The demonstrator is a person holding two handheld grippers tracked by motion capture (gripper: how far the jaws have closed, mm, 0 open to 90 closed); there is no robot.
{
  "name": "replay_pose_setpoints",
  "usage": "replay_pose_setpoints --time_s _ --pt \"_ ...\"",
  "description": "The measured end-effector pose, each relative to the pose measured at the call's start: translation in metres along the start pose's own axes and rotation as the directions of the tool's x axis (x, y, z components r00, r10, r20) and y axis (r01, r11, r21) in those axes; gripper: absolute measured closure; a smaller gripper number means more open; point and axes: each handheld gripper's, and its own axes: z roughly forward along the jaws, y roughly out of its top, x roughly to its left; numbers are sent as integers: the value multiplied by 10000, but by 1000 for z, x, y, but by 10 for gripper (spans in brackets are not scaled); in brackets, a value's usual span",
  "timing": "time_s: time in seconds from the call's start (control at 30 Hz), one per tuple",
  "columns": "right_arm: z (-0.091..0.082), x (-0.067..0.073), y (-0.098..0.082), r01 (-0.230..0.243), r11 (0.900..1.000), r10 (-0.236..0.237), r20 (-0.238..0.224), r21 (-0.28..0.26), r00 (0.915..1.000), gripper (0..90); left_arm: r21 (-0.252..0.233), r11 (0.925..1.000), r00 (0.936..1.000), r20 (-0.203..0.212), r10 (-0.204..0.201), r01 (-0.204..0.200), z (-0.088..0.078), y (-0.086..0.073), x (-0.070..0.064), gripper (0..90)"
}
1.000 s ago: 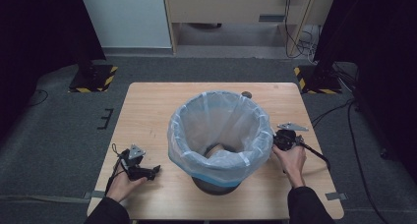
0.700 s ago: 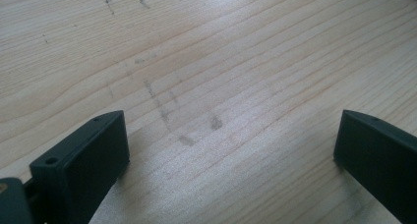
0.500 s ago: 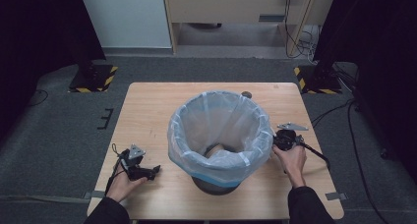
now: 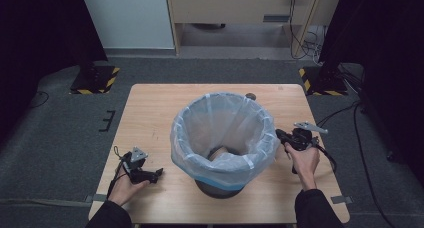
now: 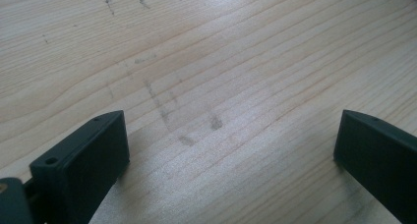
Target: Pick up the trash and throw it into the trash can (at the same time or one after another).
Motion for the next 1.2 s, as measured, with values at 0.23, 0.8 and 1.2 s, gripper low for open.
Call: replay_pose_setpoints --time_s 0.23,0.8,1.2 --pt "-17 -6 12 -382 9942 374 -101 -1006 9993 860 0 10000 10000 0 2 -2 0 0 0 0" --pt "-57 -13 38 -704 9539 640 -313 -2916 9975 860 0 10000 10000 -1 1 -1 0 0 0 0" --pt "-76 -3 53 -671 9217 452 -659 -3820 9968 861 -3 10000 10000 0 -3 3 0 0 0 0"
